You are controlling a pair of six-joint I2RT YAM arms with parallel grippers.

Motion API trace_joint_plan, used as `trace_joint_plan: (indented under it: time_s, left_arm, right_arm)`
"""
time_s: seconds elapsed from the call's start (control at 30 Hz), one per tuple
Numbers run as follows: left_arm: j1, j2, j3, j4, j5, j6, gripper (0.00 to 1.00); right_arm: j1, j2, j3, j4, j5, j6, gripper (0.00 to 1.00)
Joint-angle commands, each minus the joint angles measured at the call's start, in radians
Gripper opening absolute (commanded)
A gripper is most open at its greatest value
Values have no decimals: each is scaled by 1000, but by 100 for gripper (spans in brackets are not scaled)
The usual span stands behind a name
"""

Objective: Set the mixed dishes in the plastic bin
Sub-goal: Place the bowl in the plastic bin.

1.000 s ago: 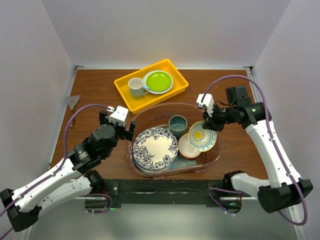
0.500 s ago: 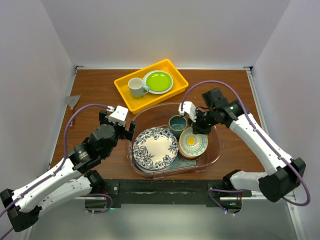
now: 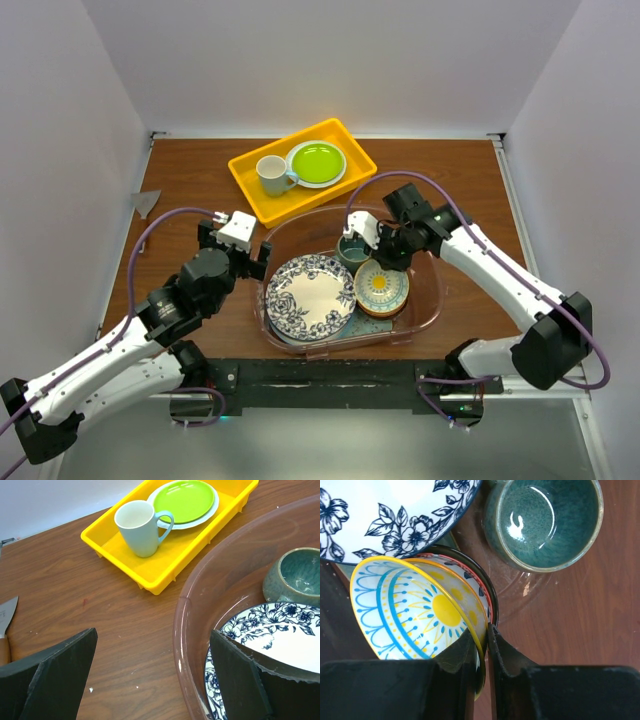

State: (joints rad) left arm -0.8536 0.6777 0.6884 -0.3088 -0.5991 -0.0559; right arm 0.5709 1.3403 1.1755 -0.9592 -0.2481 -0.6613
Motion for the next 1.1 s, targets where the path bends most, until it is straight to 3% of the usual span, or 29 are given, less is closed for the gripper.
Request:
trace_joint_plan:
  time_s: [0.0, 0.3, 0.43, 0.67, 1.07]
  left_arm:
    - [5, -7, -9, 39, -10, 21, 100]
    - [4, -9, -9, 39, -8, 21, 100]
    - [4, -9, -9, 39, -7, 21, 100]
    - [5, -7, -9, 37, -5, 21, 100]
    - [7, -6, -9, 37, -4, 18, 100]
  right_arm:
    - [7, -12, -2, 47, 12, 19, 18]
    - [7, -35, -4, 39, 15, 17, 29]
    - [9, -53, 3, 28, 13, 12, 42]
    - [-2, -105, 7, 13, 23, 5, 55]
    - [-117, -217, 6, 10, -85, 15, 66]
